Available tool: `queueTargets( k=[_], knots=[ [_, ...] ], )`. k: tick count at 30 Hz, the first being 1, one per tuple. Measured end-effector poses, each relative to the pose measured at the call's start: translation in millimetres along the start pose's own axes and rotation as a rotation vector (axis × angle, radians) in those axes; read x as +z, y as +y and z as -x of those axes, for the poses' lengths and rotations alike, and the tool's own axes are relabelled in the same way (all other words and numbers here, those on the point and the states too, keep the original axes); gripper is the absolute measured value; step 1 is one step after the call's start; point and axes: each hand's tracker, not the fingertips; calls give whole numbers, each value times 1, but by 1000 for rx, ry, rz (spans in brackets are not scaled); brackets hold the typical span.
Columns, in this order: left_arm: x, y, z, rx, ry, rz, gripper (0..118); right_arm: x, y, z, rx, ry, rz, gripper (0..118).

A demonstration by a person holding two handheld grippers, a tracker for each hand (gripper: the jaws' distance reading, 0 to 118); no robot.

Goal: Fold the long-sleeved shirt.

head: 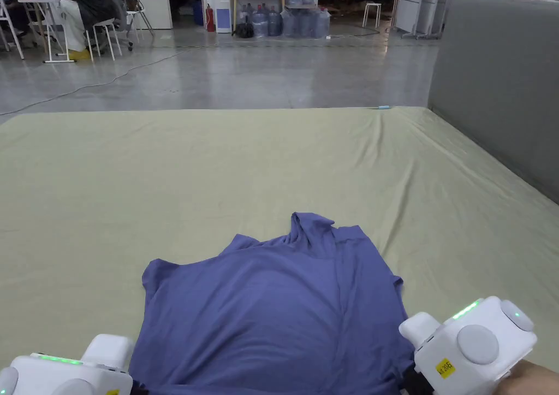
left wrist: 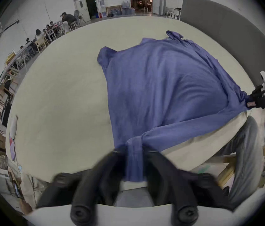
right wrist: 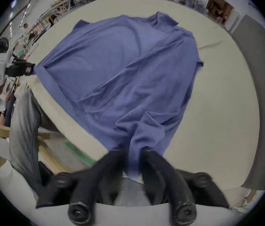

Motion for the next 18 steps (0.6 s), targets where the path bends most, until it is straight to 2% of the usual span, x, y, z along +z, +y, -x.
queueTargets(
  k=[2,3,5,6,7,8,9,10,11,14,18],
  knots=[
    [12,-4,-3,21,12,-30,104,11,0,-2,-33,10,-54,91],
    [18,-7,-4,30,9,-51,118,22,1,-5,-52,1,-92,100],
    [26,-15,0,48,-37,-118,117,39,5,-10,-92,0,-185,100],
    [31,-18,2,68,-49,-146,116,47,9,-14,-134,-18,-223,96],
    [38,-22,3,96,-41,-165,106,55,12,-17,-180,-27,-256,76],
    [49,-22,-1,121,-26,-201,76,59,15,-19,-204,-40,-296,37],
    [53,-21,0,120,-20,-259,9,60,18,-21,-210,-54,-321,0],
    [51,-15,3,105,-21,-286,0,57,22,-23,-229,-70,-325,0],
    [53,-10,7,99,6,-289,0,55,26,-28,-267,-89,-342,0],
    [32,-7,30,121,1,-319,0,44,43,-38,-255,-52,-317,0],
    [13,15,58,134,-3,-327,0,31,94,-55,-265,-71,-369,0]
  ],
)
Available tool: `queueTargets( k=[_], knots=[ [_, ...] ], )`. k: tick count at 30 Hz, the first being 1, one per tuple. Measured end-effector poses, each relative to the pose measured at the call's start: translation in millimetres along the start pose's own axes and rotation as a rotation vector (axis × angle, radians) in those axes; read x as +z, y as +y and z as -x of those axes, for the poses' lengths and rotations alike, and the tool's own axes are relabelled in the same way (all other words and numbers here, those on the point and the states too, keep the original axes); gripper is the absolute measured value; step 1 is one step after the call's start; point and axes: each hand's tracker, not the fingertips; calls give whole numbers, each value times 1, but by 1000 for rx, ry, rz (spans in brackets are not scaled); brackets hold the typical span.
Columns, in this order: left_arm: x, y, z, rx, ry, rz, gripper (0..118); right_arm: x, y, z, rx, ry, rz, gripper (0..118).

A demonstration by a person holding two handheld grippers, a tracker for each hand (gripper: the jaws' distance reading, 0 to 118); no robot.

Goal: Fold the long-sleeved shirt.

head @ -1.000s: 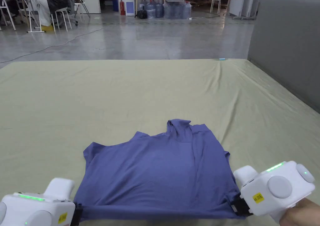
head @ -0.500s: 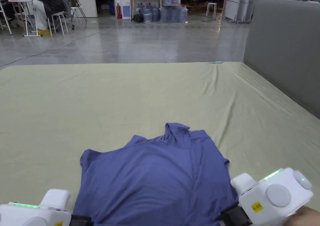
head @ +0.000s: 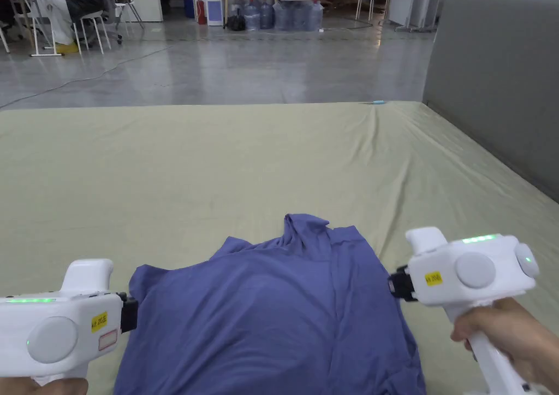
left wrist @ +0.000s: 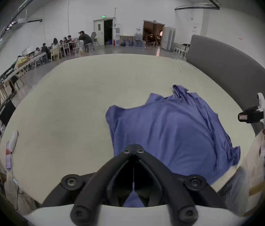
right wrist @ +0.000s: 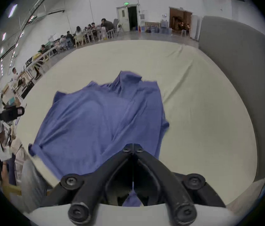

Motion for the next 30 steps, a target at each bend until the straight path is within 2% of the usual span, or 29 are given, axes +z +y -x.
queueTargets(
  k=[6,7,8,9,10,15,16,17,19,20,22,23,24,25,28,30],
  knots=[
    [-46,23,50,8,3,-16,0,-86,101,-22,-35,-48,-28,0],
    [-51,26,56,10,8,-15,0,-101,111,-26,-46,-58,-27,6],
    [-55,28,63,13,15,-12,0,-117,122,-32,-66,-80,-18,26],
    [-56,33,65,16,18,-7,0,-139,134,-39,-85,-93,5,54],
    [-58,34,68,23,20,-3,0,-153,140,-44,-84,-93,29,57],
    [-69,20,77,41,26,5,0,-223,152,-61,-52,-165,139,56],
    [-70,20,79,38,29,9,0,-231,153,-64,-58,-180,154,54],
    [-70,19,80,36,32,14,0,-211,142,-51,-64,-190,173,50],
    [-66,18,77,39,36,16,0,-220,139,-54,-73,-182,209,32],
    [-66,16,78,40,35,15,0,-224,136,-53,-74,-175,225,31],
    [-65,13,79,45,46,18,0,-250,133,-57,-49,-145,293,5],
    [-65,12,79,48,49,20,0,-247,134,-52,-9,-181,234,0],
    [-65,10,79,53,47,21,0,-237,136,-44,-14,-238,217,0],
    [-65,10,79,57,46,23,0,-228,136,-38,-40,-204,227,0],
    [-59,16,71,46,50,28,0,-202,140,-42,-74,-192,144,0],
    [-57,19,74,32,48,21,0,-172,140,-41,-57,-137,91,0]
  ],
)
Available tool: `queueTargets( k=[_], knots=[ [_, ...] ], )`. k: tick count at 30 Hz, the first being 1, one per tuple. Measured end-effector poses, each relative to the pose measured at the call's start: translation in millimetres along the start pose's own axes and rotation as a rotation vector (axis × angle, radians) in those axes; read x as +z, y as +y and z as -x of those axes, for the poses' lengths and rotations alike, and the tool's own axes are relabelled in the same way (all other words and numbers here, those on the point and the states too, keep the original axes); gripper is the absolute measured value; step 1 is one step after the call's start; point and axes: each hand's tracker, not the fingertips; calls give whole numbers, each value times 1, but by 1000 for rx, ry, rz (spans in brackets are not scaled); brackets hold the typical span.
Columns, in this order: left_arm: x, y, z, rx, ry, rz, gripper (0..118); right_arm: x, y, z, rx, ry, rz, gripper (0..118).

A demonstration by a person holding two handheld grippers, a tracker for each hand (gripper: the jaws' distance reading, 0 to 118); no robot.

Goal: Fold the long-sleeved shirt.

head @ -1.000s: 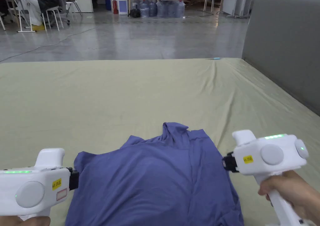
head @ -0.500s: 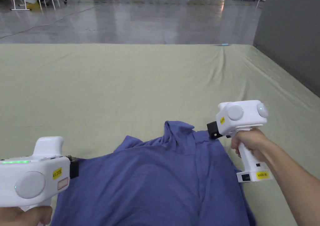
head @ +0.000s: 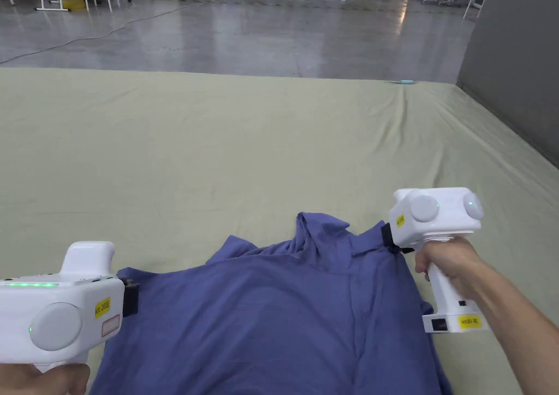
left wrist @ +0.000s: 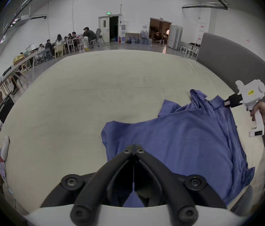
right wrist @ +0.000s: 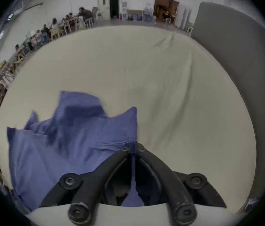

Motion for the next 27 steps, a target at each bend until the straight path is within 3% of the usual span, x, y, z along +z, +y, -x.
queueTargets(
  k=[5,8,11,14,19,20,21,22,23,25,26,27],
  knots=[
    [10,2,-11,6,-11,-22,0,90,-41,12,155,88,-117,0],
    [10,2,-12,2,-10,-26,0,122,-76,14,203,193,-111,0],
    [7,1,-14,1,-16,-20,0,140,-115,22,236,208,-95,0],
    [2,-2,-17,6,-24,-14,0,124,-148,28,251,265,27,0],
    [-6,-1,-21,-5,-33,4,0,78,-187,31,258,236,168,2],
    [-3,-1,-22,-8,-34,3,0,78,-189,29,252,239,162,14],
    [-2,0,-22,-10,-33,4,0,81,-189,26,230,244,155,53],
    [-1,0,-22,-11,-32,4,0,89,-186,23,203,243,142,83],
    [1,1,-22,-12,-32,4,0,103,-185,21,156,252,100,97],
    [3,-1,-22,-12,-30,-2,0,128,-180,8,72,283,-45,94],
    [5,-2,-23,-12,-30,-6,0,139,-177,-1,8,277,-103,84],
    [6,-3,-23,-11,-32,-8,0,156,-173,-4,-40,253,-145,42]
  ],
)
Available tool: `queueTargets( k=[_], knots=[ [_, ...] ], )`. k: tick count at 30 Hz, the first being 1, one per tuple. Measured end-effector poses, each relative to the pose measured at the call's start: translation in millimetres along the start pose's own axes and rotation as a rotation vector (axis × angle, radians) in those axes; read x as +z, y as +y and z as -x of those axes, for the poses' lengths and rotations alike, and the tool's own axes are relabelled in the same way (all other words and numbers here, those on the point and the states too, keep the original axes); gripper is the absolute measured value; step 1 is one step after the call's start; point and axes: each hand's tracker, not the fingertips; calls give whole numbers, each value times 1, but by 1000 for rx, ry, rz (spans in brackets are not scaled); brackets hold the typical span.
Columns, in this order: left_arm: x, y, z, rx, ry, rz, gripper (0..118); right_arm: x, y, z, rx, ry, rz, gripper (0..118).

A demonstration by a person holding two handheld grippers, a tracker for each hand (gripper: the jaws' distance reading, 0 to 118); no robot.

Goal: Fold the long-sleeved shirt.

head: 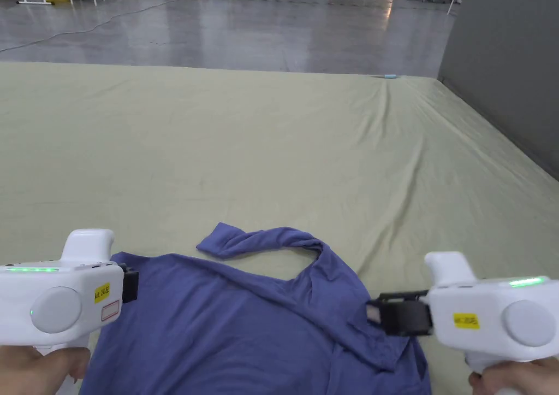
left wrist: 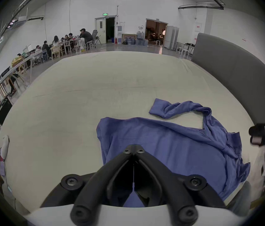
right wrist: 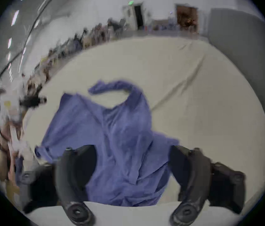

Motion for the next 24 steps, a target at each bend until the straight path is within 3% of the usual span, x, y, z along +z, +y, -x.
queueTargets(
  k=[1,3,6,9,10,11,12,13,18,19,20,22,23,24],
  knots=[
    [1,-1,-1,3,-1,0,0,7,3,-3,-21,-25,-20,0],
    [1,-3,-1,11,2,4,0,12,7,-10,-54,-90,-40,0],
    [1,-4,8,14,20,13,0,8,14,-19,-8,-84,-22,0],
    [-5,3,30,22,34,10,0,1,10,-25,-26,-71,-15,0],
    [-11,7,41,12,37,14,9,-1,11,-25,-28,-66,-12,0],
    [-18,13,53,-1,54,23,45,-3,12,-20,-18,-57,-6,0],
    [-25,20,65,-10,80,62,98,-4,12,-16,-11,-51,-4,0],
    [-36,22,82,-13,100,97,107,-7,13,-15,-7,-49,-4,0],
    [-75,23,138,0,151,231,102,-22,21,-9,0,-44,18,0],
    [-78,23,140,4,170,254,87,-26,26,-8,6,-46,23,0],
    [-80,23,139,0,184,254,57,-33,29,-5,19,-43,26,0],
    [-67,24,103,17,141,194,26,-43,42,-3,35,-42,32,0],
    [-66,28,99,8,136,192,0,-51,48,-3,45,-44,43,0],
    [-72,28,101,9,87,187,0,-59,53,-5,56,-38,50,0]
  ],
)
